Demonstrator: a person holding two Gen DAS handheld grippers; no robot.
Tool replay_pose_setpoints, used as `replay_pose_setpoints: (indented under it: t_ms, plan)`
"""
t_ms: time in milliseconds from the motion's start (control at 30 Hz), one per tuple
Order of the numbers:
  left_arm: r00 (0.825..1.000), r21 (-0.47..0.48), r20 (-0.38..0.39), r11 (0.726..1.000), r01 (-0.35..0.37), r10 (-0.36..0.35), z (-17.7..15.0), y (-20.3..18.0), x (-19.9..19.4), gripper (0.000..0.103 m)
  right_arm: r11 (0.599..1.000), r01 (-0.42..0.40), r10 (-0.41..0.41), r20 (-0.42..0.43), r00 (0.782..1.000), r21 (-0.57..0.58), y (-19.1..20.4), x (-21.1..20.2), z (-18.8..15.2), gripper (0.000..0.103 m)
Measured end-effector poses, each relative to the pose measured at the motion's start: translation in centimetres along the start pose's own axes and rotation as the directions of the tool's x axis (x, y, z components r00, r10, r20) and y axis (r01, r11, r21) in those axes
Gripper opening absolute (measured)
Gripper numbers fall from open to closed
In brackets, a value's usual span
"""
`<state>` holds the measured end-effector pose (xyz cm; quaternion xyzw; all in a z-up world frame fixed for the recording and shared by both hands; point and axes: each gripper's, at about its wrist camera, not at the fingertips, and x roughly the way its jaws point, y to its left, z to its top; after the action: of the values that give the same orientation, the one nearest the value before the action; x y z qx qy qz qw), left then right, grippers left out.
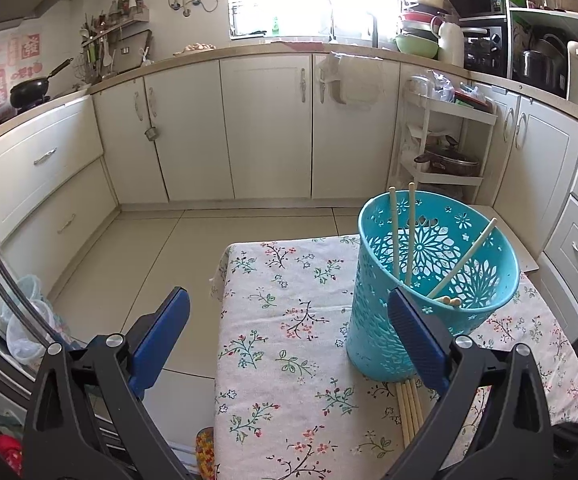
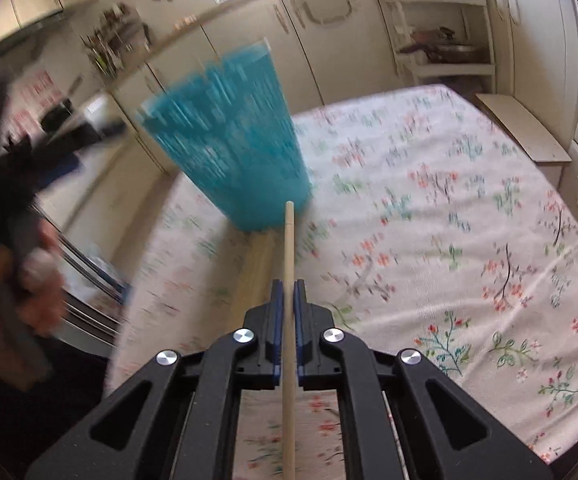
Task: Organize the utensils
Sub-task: 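Close the right gripper on a wooden chopstick and lift it toward the basket, then lower the right gripper's chopstick into the teal basket and open it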
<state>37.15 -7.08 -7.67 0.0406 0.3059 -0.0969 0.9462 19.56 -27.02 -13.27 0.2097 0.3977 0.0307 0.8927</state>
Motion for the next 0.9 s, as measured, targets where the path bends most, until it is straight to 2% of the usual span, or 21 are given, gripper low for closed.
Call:
replay_pose_setpoints:
  t_ms: [167,300,433,567,667,733,900]
  plan:
    - [1.0,-0.007,-0.009,1.0,-0.004,0.004,-0.2,0.2,0.2,0.095,0.995,-0.095,0.096,0.131,0.987,-0.013,2.3,-4.6,3.8,0.006]
    - [1.0,-0.018,-0.015,1.0,-0.007,0.006,-0.2,0.4,0.2,0.095,0.985,-0.169,0.174,0.228,0.958,-0.042,4.4,-6.8,7.7,0.006]
    - [1.0,-0.022,-0.023,1.0,-0.009,0.009,-0.3,0.6,0.4,0.095,0.977,-0.198,0.214,0.329,0.92,-0.082,6.6,-6.9,12.0,0.006]
    - [0.999,-0.031,-0.03,0.999,-0.016,0.015,-0.2,1.1,0.6,0.095,0.98,-0.172,0.199,0.416,0.887,-0.103,8.8,-4.5,16.9,0.006]
    - [0.999,-0.049,-0.035,0.999,-0.018,0.016,-0.1,1.8,0.8,0.095,0.988,-0.123,0.151,0.433,0.889,-0.092,9.5,-1.3,19.4,0.006]
    - [0.999,-0.068,-0.045,0.998,-0.018,0.015,0.0,2.5,1.1,0.095,0.994,-0.084,0.107,0.418,0.902,-0.072,9.3,1.2,20.5,0.006]
    - [0.996,-0.136,-0.085,0.991,-0.013,0.001,0.1,4.1,1.8,0.095,0.998,-0.044,0.06,0.358,0.932,-0.054,8.3,4.0,19.5,0.006]
